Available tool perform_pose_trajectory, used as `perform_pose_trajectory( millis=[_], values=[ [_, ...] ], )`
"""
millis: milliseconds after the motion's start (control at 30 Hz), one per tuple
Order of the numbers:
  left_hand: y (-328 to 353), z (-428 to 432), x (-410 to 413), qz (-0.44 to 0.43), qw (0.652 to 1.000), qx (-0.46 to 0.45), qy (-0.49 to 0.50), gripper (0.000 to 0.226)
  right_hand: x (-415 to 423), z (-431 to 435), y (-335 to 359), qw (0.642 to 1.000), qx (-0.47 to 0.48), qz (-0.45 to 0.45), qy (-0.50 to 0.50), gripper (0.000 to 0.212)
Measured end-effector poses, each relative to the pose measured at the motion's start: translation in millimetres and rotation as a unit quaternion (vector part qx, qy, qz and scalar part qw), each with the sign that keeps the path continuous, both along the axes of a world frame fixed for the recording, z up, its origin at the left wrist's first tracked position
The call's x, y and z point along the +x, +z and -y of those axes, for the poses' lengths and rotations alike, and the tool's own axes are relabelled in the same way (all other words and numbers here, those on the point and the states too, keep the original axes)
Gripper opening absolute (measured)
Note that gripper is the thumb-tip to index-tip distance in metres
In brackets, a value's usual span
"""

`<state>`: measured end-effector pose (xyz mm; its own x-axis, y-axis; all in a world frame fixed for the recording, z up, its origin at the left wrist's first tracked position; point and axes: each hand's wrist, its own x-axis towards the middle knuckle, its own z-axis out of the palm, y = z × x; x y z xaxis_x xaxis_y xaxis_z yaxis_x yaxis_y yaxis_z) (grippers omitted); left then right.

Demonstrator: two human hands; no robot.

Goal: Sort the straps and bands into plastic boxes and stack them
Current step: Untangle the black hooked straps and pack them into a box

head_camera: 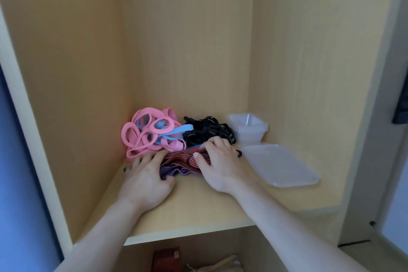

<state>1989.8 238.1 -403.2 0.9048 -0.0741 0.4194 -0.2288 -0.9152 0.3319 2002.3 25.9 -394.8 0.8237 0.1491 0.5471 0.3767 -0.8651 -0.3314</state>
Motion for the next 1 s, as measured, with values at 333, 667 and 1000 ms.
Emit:
perform_pose_trajectory(
  millis=[333,667,1000],
  values=[
    [3,1,-3,0.000,1.000,-0.002,0.010,0.077,4,0,0,1.000,-0.014,0.003,0.005,0.043],
    [6,2,-8,-0.022,1.000,0.005,0.010,0.080,5,-2,-3,1.000,-0.014,-0.010,0.020,0.038],
    [9,4,-30,-0.019,0.999,0.030,-0.002,0.079,0,-15,-9,0.995,-0.082,-0.047,0.014,0.059]
  ],
)
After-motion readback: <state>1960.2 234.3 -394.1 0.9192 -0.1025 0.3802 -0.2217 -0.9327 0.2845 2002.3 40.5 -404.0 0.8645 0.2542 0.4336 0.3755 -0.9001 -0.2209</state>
